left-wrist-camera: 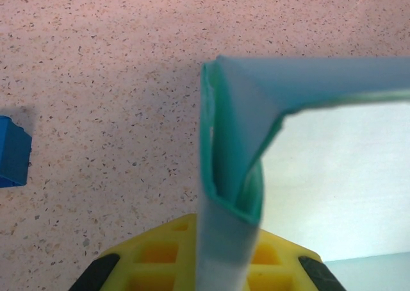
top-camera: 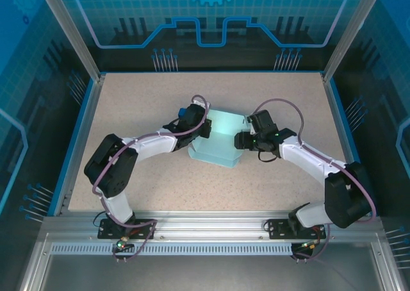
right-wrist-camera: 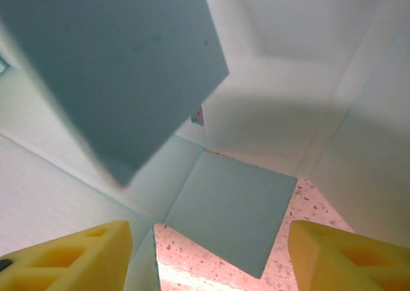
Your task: Fold the paper box
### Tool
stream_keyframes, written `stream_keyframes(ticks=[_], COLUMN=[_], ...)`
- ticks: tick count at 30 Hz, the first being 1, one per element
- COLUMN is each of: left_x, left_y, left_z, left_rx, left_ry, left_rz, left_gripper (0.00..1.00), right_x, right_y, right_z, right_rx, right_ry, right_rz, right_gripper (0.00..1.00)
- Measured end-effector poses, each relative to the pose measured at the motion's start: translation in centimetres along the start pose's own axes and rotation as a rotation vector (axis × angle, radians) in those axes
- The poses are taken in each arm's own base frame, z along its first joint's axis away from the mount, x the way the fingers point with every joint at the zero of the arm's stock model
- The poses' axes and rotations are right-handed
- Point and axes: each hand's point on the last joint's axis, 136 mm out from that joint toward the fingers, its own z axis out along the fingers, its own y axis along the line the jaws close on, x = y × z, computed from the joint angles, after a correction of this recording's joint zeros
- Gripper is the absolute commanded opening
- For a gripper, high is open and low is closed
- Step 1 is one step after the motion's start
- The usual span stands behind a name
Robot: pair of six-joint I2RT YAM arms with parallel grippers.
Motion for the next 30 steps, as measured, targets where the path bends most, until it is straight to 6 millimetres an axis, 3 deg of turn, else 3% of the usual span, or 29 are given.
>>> stream_keyframes(ticks=[5,13,30], left_x=[0.0,-0.4,-0.6], left_y=[0.0,0.0,-0.1], left_z=[-0.2,-0.5,-0.6], left_rx=[0.001,0.004,0.008], left_ry=[-0.002,-0.013,-0.025], left_rz=[0.0,-0.002,-0.004], left_gripper=[0.0,0.0,0.0], right_x=[0.8,0.0,-1.5], right_y=[0.1,1.1,1.0], right_z=[0.5,0.5,-0.1], right_rx=[-0.032,-0.095,-0.087], right_ry=[0.015,-0.009,-0.068], right_rz=[0.039,0.081,0.03], right_gripper=[0.64,0.59,0.42])
